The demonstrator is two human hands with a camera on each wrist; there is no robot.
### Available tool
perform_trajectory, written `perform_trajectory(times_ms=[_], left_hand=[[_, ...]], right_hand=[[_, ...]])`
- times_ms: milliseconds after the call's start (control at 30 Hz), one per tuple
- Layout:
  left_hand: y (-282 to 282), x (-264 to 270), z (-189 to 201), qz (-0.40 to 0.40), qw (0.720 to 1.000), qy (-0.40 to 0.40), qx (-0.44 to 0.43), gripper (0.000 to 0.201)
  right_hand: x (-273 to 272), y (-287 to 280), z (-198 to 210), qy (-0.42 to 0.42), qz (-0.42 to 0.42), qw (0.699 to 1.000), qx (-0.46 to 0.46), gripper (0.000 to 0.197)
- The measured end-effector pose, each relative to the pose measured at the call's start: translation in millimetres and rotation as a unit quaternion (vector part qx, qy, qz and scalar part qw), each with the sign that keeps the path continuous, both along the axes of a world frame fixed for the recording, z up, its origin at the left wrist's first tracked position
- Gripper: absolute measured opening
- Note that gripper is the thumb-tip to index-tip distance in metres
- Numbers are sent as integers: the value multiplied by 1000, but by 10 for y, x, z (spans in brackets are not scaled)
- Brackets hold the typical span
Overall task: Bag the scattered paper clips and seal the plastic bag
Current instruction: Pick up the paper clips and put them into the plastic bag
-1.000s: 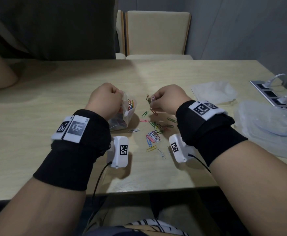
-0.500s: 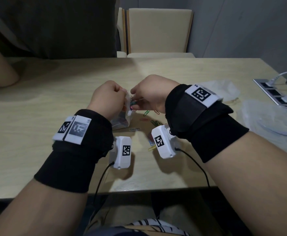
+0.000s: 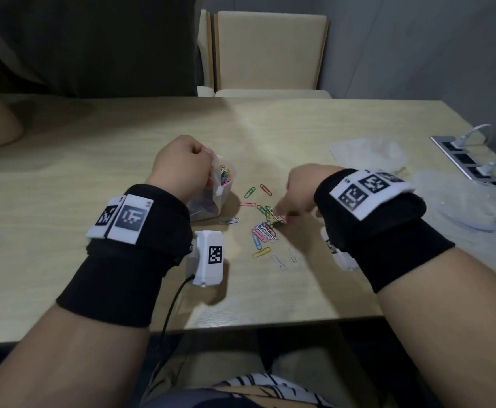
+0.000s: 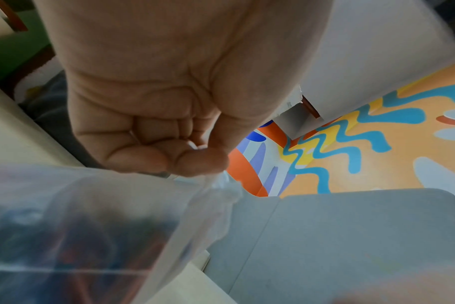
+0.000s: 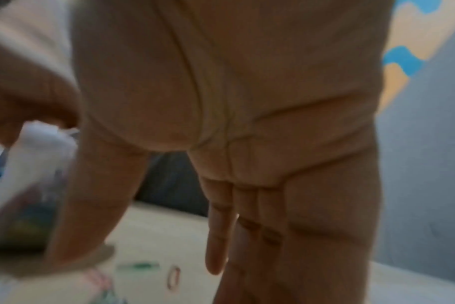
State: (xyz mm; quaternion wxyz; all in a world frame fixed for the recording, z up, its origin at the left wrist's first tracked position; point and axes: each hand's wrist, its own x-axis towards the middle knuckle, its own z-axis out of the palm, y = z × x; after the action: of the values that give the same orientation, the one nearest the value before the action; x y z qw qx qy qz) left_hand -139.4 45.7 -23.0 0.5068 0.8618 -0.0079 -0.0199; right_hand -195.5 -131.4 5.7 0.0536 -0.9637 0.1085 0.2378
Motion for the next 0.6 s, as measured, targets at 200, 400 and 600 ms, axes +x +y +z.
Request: perform_trajectory(times_ms=[200, 400, 600], left_hand=[[-29, -6, -11, 1, 1000, 5, -10, 19], [-45, -40, 51, 7, 1000, 6, 3, 17], [-52, -80, 81, 7, 1000, 10, 5, 18]], right_hand=[[-84, -23, -186, 30, 59, 995, -79, 25], [-102, 85, -196, 46, 96, 993, -51, 26], [-258, 155, -208, 116, 113, 979, -122, 36]])
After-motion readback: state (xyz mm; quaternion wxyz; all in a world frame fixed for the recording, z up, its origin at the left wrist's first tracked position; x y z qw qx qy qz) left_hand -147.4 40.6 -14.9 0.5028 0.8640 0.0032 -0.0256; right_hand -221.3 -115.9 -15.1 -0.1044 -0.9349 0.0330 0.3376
